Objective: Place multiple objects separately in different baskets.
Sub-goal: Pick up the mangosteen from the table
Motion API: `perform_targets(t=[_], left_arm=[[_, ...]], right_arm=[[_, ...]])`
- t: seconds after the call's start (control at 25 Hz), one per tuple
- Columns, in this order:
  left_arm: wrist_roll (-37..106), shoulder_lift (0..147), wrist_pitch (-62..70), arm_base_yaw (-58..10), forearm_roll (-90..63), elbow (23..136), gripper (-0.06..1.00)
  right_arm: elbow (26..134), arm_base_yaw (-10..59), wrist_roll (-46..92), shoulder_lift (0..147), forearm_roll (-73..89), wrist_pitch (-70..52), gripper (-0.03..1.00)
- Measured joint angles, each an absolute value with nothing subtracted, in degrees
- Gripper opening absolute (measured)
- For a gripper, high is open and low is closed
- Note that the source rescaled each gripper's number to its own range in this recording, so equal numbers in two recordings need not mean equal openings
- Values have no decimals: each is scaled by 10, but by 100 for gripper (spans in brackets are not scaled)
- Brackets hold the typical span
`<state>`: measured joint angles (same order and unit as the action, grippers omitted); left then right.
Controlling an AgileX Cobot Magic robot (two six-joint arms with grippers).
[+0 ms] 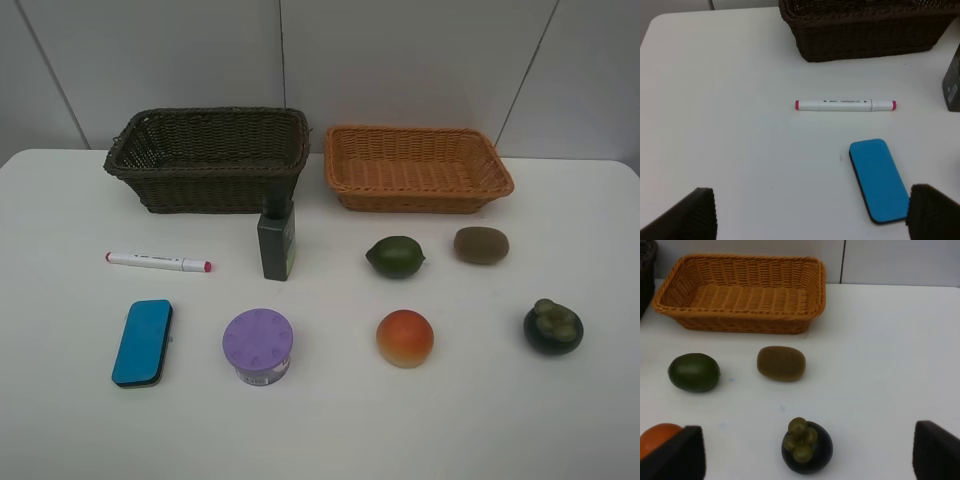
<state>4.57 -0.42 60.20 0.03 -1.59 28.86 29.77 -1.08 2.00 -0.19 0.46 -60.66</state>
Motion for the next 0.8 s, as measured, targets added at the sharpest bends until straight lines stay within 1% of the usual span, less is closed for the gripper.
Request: perform_targets(t=[0.8], left_arm=[[46,-4,602,0,-16,289,100]], right_arm=[[298,-11,20,-2,5,-607,100]])
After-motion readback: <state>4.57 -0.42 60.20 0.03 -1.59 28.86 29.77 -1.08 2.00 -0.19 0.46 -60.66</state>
